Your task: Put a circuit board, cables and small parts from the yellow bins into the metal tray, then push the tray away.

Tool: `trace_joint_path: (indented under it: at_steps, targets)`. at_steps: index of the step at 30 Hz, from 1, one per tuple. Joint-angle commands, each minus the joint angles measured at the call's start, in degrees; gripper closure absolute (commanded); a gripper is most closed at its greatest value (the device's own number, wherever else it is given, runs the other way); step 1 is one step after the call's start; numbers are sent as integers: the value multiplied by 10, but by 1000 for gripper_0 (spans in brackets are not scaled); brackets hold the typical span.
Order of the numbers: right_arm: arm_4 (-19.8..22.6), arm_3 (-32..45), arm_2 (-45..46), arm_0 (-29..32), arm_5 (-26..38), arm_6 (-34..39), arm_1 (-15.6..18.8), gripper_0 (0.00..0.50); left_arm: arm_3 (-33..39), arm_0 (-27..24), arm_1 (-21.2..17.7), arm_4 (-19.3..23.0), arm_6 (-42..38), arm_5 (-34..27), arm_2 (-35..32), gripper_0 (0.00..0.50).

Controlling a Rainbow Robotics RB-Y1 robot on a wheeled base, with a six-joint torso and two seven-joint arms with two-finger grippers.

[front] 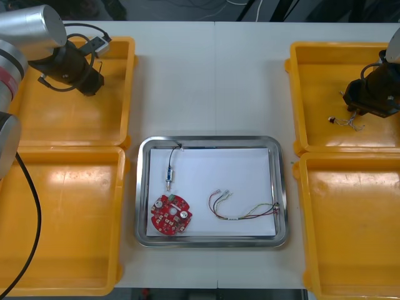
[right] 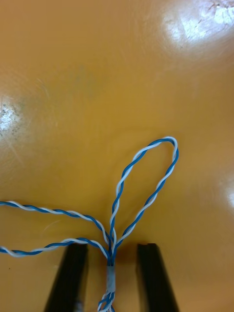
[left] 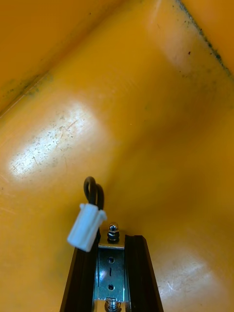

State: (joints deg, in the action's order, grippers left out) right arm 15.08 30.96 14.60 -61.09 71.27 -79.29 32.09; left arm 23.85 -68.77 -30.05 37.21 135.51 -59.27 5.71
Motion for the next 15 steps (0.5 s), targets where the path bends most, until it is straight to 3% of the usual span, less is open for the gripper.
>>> trace_joint_path:
  at_steps: [1, 4, 7, 15]
  targets:
    - [4, 14, 12, 9, -5, 14, -5, 500, 3, -21, -11, 8, 56, -16, 14, 500]
    - [5, 15, 13, 8, -5, 12, -5, 500, 20, -14, -20, 7, 20, -37, 14, 500]
    - [1, 28, 15, 8, 2, 10, -5, 500, 84, 13, -32, -1, -37, -72, 14, 500]
    - [-8, 137, 32, 9, 133, 5, 11, 500, 310, 96, -68, -54, -247, -202, 40, 500]
